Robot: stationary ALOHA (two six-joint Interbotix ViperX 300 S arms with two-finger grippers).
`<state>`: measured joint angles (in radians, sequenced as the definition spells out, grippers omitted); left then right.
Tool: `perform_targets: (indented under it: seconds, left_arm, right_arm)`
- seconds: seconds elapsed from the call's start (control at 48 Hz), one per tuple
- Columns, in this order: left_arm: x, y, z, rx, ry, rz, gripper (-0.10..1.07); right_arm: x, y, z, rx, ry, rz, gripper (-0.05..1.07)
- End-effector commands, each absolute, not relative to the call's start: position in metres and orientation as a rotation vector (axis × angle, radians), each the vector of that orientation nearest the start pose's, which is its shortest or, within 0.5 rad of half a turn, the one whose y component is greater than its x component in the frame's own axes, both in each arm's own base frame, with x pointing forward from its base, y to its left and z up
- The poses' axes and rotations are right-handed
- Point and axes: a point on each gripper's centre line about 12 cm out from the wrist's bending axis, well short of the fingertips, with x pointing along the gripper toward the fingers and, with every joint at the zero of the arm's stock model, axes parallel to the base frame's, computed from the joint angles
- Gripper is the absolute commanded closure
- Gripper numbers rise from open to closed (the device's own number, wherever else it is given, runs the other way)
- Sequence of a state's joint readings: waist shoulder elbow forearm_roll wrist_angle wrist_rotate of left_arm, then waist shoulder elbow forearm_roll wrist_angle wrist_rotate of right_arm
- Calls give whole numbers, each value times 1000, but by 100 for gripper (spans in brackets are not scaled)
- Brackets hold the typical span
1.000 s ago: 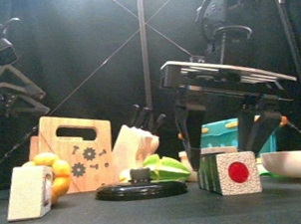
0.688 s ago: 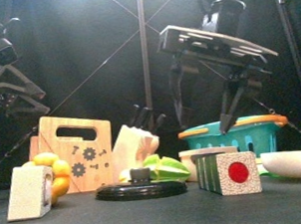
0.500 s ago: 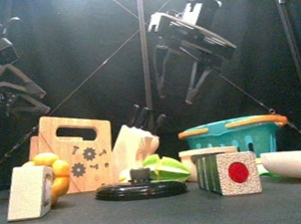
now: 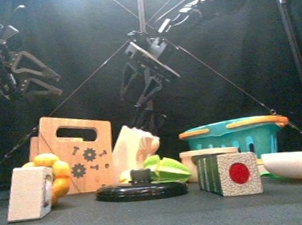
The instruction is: Grab cleaver handle
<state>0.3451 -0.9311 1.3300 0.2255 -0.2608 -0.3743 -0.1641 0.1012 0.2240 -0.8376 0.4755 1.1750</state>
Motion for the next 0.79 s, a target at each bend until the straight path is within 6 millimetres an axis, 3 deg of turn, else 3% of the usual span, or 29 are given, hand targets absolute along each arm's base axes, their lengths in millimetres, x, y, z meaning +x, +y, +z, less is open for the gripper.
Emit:
perform_targets:
  seconds: [0.0,0.333,0.604,0.771]
  left_arm:
    - [180,58,223,-189,112,302,10]
    - [178,59,217,-203,137,313,10]
    - [177,60,216,-206,141,324,10]
    - [177,61,215,-205,142,326,10]
  right_arm:
    - [450,-111,271,316,521,-608,11]
    - [452,-100,265,296,555,-612,11]
    - [454,-106,249,301,595,-641,11]
    - [456,-107,253,300,586,-641,11]
